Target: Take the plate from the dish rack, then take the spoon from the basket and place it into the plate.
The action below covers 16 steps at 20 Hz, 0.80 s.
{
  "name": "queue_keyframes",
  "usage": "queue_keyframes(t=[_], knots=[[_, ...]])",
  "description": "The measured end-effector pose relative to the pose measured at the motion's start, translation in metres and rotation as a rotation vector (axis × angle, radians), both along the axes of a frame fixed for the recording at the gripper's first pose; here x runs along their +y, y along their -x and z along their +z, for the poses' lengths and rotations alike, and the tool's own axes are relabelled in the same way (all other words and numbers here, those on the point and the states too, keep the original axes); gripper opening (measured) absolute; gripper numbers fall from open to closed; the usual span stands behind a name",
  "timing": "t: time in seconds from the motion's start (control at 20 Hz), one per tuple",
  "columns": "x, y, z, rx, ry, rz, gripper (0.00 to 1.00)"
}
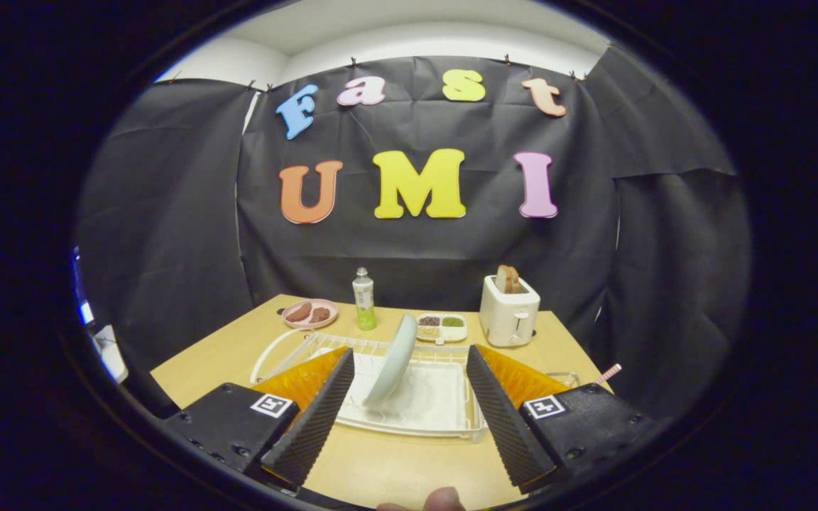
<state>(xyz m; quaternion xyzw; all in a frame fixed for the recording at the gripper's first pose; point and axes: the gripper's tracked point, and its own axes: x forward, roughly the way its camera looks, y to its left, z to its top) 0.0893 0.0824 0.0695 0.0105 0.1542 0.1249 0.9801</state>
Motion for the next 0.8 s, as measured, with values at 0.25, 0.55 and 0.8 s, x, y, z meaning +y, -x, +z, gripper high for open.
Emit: queue_keyframes(t=[0.25,0.55,0.8], knots=[[0.023,-0.037,0.004,0.159,0.024,0.031,1.0],[0.042,-0.083,-0.018,0.33,0.093,0.037,1.0],[0.046,-0.124,-0.05,0.458,0.115,-0.01,1.0]])
